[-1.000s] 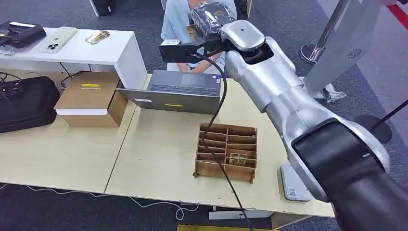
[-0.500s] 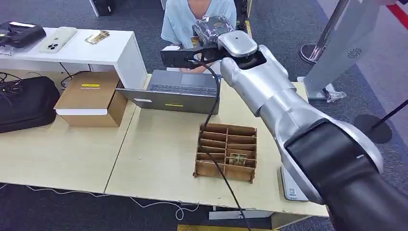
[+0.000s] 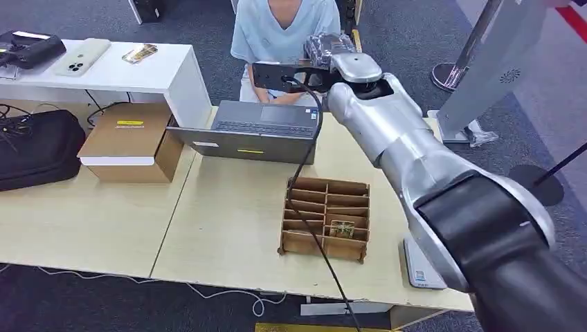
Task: Pass the card to the sensor for recognition and then transmit it.
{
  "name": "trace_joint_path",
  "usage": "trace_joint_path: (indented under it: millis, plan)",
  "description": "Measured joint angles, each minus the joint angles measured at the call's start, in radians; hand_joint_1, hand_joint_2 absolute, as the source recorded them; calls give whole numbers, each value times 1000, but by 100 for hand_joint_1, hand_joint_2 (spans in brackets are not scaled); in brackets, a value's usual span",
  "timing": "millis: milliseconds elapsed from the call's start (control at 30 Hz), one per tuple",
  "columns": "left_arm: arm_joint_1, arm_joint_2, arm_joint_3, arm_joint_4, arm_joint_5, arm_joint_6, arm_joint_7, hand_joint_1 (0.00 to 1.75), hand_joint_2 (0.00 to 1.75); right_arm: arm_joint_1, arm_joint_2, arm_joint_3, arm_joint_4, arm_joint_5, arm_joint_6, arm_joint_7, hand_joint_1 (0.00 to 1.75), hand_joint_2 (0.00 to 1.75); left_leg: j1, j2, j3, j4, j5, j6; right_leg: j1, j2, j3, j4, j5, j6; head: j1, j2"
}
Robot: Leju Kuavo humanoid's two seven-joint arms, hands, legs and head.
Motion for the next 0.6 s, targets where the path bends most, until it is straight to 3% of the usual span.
trace_joint_path:
  millis: [600]
  plan:
    - [-1, 0, 0, 0, 0, -1, 0, 0, 0, 8, -10, -64, 17, -14, -3, 8, 175, 175, 0, 0, 0, 0, 0, 0, 0, 1, 0, 0, 0, 0, 0, 0]
